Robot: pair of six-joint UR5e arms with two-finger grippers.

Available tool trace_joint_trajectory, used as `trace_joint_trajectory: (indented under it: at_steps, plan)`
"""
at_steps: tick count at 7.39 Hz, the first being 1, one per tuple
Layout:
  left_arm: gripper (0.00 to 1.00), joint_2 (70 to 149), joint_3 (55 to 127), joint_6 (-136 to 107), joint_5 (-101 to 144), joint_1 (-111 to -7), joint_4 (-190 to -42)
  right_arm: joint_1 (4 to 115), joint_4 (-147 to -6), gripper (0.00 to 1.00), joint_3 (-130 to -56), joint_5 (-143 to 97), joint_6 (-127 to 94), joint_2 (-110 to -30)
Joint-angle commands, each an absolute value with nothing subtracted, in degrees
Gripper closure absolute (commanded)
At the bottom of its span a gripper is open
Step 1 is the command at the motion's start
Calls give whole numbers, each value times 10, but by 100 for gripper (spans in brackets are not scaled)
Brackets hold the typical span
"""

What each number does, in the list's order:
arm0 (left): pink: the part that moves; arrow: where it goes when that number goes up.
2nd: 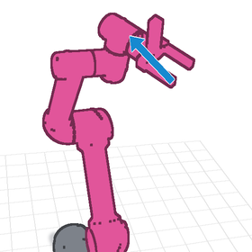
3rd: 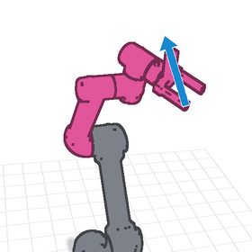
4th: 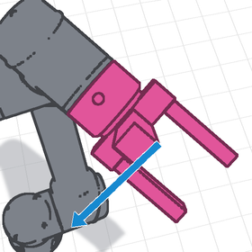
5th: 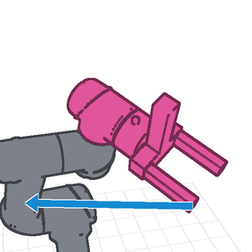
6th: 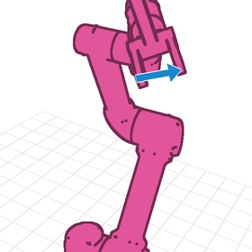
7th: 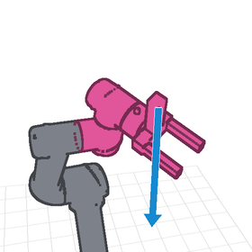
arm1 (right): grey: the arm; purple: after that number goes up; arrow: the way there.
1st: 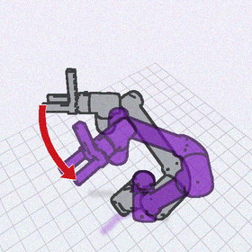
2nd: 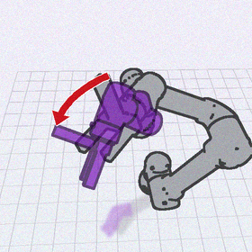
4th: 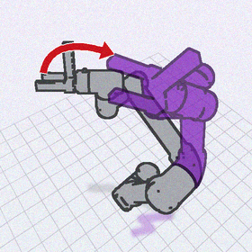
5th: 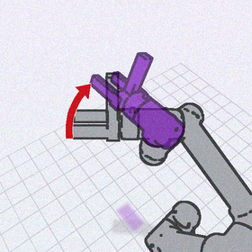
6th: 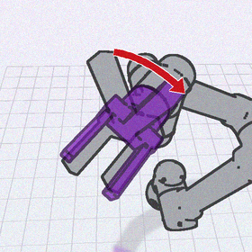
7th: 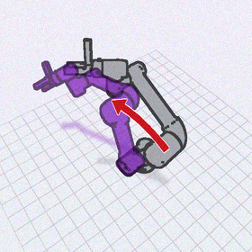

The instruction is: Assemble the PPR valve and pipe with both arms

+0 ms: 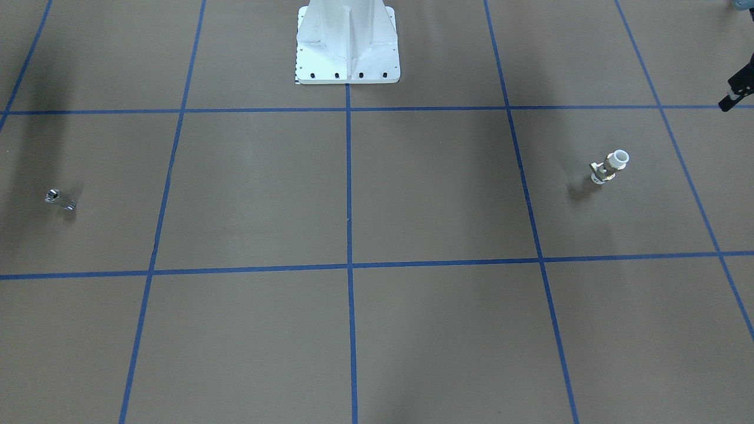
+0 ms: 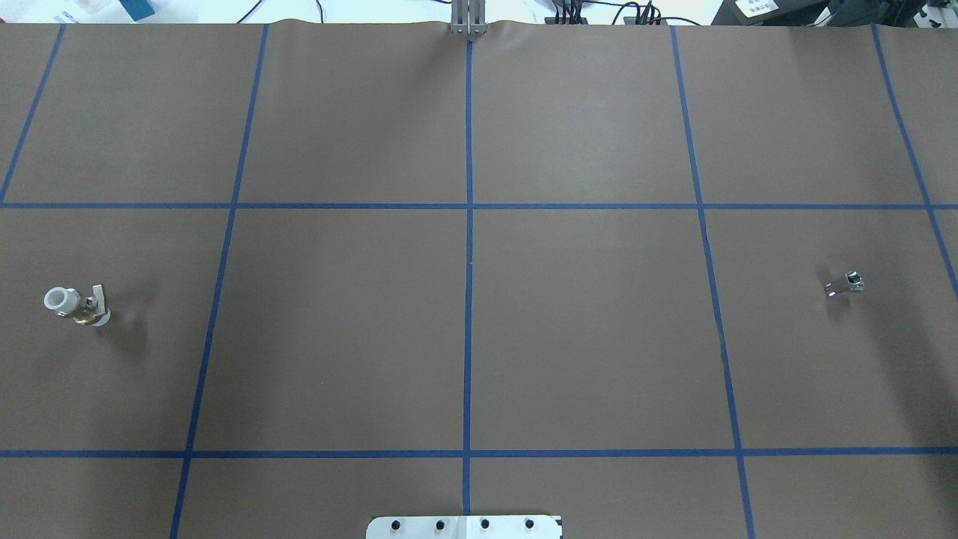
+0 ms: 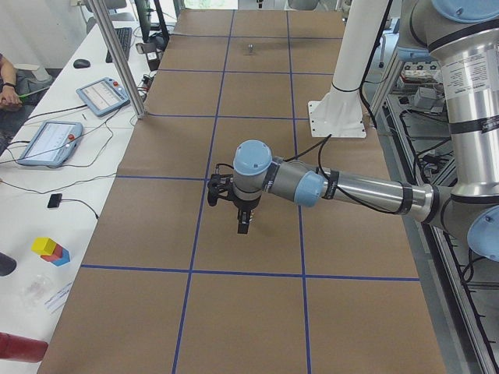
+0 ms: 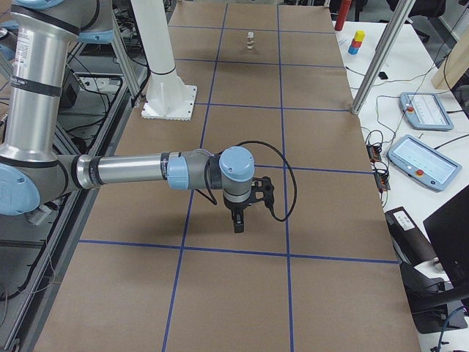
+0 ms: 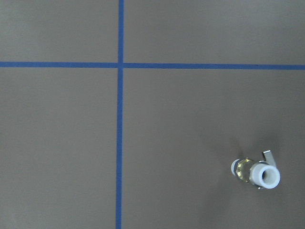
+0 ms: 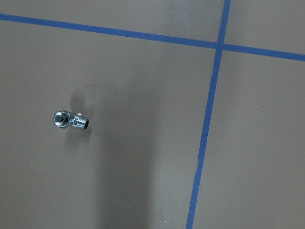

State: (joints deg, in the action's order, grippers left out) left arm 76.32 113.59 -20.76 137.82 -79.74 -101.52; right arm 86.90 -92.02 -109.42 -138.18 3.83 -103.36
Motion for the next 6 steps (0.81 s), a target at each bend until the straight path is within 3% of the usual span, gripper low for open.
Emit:
trace_joint_trajectory:
  at_steps: [1,6]
  plan:
    - [1,784,1136,-273,1301,-680,-1042,868,-919,0,-1092,-1382,40,-1032]
    - [1,838,1105,-386,1249,-560,-1047,868,-857,0,-1072,-1383,37,-1033]
